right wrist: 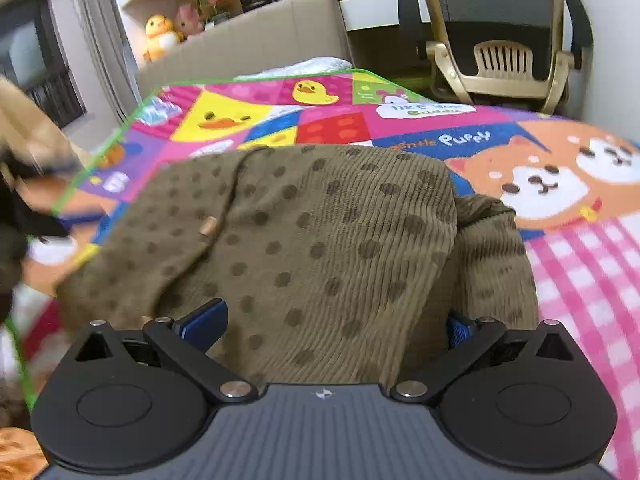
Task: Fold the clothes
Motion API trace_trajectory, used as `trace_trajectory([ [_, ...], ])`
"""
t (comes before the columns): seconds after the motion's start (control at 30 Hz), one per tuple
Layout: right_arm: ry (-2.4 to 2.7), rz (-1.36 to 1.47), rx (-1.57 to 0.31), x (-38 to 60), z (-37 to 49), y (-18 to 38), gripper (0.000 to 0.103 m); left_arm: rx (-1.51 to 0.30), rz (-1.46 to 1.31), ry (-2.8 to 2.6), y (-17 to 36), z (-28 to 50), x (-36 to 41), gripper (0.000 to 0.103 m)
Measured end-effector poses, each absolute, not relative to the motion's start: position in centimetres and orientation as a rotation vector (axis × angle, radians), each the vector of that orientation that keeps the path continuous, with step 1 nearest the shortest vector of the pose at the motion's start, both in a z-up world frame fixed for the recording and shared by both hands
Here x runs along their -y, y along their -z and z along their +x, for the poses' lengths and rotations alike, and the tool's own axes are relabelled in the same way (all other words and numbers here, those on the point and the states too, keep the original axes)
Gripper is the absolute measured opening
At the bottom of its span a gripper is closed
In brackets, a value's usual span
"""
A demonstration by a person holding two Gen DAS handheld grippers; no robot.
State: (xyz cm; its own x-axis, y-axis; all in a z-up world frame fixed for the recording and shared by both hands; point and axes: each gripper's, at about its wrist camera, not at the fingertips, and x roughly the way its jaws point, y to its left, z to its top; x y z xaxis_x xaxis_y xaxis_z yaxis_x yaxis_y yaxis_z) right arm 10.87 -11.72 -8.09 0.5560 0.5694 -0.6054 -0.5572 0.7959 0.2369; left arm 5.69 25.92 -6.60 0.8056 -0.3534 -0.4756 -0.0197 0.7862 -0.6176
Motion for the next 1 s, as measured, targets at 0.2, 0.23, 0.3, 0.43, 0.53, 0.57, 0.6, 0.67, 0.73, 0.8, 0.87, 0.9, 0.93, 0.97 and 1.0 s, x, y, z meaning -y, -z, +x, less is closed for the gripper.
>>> trace_trajectory([
  [0.2,-0.537,0.013,-0.610,16.2,9.9,5.3,0.103,-0.650,-0.292,0.006,6.2,4.2,-25.0,0.102],
  [0.23,-0.496,0.018,-0.610,17.1,10.2,5.2,0.103,-0.663,-0.270,-0.025,6.2,4.0,-25.4,0.102],
  [0.3,-0.419,0.042,-0.641,18.4,11.0,5.7,0.101,-0.686,-0.271,-0.071,6.5,3.7,-26.4,0.102],
  [0.43,-0.357,0.073,-0.715,20.1,12.4,7.8,0.063,-0.699,-0.354,-0.099,7.4,3.2,-28.1,0.102],
  [0.53,-0.370,0.043,-0.713,19.2,13.2,8.2,0.058,-0.711,-0.363,-0.105,7.7,3.1,-28.2,0.101],
  [0.57,-0.376,0.027,-0.706,18.7,13.4,8.2,0.058,-0.709,-0.364,-0.105,7.5,3.2,-28.1,0.101],
  [0.6,-0.383,0.010,-0.699,18.2,13.6,8.1,0.058,-0.697,-0.377,-0.092,7.2,3.2,-27.9,0.101],
  [0.67,-0.378,0.015,-0.671,17.6,14.1,7.4,0.058,-0.673,-0.402,-0.067,6.5,3.3,-27.6,0.101],
  [0.73,-0.400,0.080,-0.643,17.7,14.6,6.3,0.062,-0.636,-0.477,0.025,5.6,3.0,-27.5,0.101],
  [0.8,-0.492,0.216,-0.651,18.4,14.9,5.5,0.078,-0.613,-0.548,0.144,5.1,3.1,-27.3,0.101],
  [0.87,-0.582,0.305,-0.660,18.4,14.6,5.3,0.081,-0.650,-0.549,0.153,6.0,3.8,-26.4,0.101],
  [0.9,-0.616,0.316,-0.661,18.1,14.3,5.3,0.081,-0.669,-0.549,0.158,6.5,4.1,-26.0,0.101],
  [0.93,-0.635,0.299,-0.664,17.5,13.8,5.5,0.081,-0.688,-0.549,0.163,6.9,4.5,-25.5,0.101],
  [0.97,-0.645,0.270,-0.673,16.9,13.3,5.8,0.081,-0.707,-0.549,0.167,7.4,4.8,-25.1,0.101],
  [1.0,-0.650,0.241,-0.689,16.2,12.8,6.2,0.080,-0.726,-0.549,0.172,7.8,5.2,-24.7,0.101],
])
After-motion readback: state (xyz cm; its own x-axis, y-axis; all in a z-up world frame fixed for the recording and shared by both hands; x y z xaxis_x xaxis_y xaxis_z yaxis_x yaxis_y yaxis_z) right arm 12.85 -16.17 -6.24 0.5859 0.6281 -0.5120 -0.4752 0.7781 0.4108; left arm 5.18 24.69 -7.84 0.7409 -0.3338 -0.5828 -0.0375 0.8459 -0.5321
